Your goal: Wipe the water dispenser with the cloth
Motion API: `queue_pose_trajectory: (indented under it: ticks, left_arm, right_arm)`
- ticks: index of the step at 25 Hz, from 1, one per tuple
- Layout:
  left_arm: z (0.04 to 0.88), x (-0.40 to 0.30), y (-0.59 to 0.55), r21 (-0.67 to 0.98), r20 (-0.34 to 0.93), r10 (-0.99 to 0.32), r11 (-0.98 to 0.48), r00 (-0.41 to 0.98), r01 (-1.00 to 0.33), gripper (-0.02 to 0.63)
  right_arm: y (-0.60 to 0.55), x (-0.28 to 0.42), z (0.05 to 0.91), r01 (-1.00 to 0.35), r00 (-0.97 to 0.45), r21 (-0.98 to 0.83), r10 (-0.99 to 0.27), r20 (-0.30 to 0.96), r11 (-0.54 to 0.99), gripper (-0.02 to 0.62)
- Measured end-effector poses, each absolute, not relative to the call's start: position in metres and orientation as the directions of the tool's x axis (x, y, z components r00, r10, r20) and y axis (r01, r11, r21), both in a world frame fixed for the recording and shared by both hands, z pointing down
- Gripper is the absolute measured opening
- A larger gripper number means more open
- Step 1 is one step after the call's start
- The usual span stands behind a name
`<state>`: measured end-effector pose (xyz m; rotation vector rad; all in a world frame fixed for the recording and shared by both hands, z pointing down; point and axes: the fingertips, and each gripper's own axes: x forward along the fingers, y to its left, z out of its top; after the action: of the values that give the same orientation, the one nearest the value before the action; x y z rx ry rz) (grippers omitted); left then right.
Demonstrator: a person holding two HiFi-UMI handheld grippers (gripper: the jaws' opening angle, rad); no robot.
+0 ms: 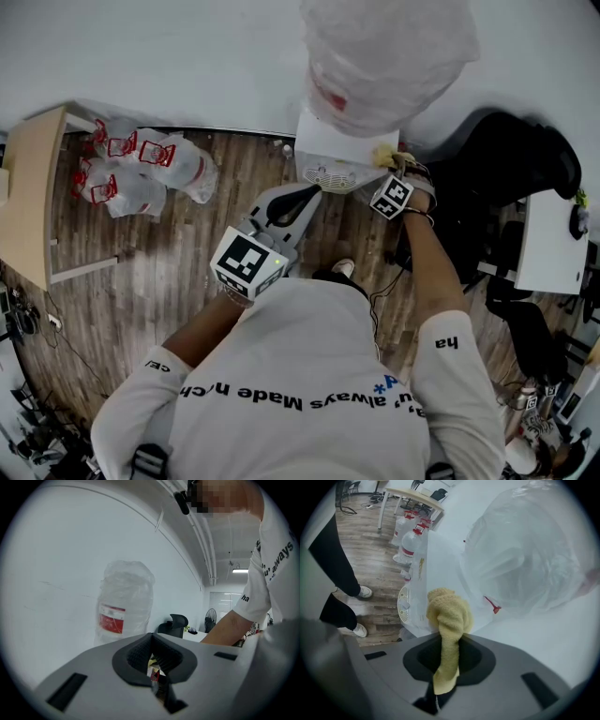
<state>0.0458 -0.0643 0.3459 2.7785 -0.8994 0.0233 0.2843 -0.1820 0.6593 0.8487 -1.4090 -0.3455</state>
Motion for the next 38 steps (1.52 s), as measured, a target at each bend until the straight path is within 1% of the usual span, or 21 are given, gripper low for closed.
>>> queue_pose_trajectory:
  ticks: [5,14,22,25,29,34,38]
  left_arm:
    - [0.346,0.045,-0.062,0.206,0.078,-0.575,-0.79,0.814,-0.578,0.017]
    - [0.346,0.044,-0.059,0.208,0.079,-0.571,-0.792,0.817,-0.574,0.017]
    - [0.349,0.04,-0.058,0.215,0.088,-0.571,-0.789,0.816,-0.575,0.017]
    - [0.352,0.036,-0.06,0.216,0.093,-0.573,-0.786,0.814,-0.579,0.017]
    - [0.356,0.031,-0.061,0.216,0.1,-0.577,-0.783,0.81,-0.584,0.017]
    - [0.361,0.025,-0.06,0.219,0.11,-0.584,-0.775,0.804,-0.592,0.017]
    - [0.365,0.02,-0.065,0.218,0.112,-0.596,-0.766,0.795,-0.605,0.017]
  right_arm:
    - [-0.175,0.283,0.66,-0.251,0.178,0.698,-0.677,0.714,0.67,0.055]
    - [-0.167,0.281,0.662,-0.29,0.186,0.696,-0.674,0.715,0.657,0.055]
    - [-0.167,0.285,0.663,-0.375,0.164,0.669,-0.665,0.729,0.641,0.058]
    - [-0.168,0.289,0.657,-0.454,0.161,0.662,-0.676,0.72,0.597,0.058]
    - [-0.174,0.289,0.625,-0.571,0.159,0.666,-0.732,0.663,0.48,0.06]
    - [-0.173,0.258,0.577,-0.731,0.066,0.58,-0.81,0.583,0.358,0.06]
    - [-0.166,0.223,0.564,-0.807,-0.011,0.489,-0.835,0.55,0.332,0.06]
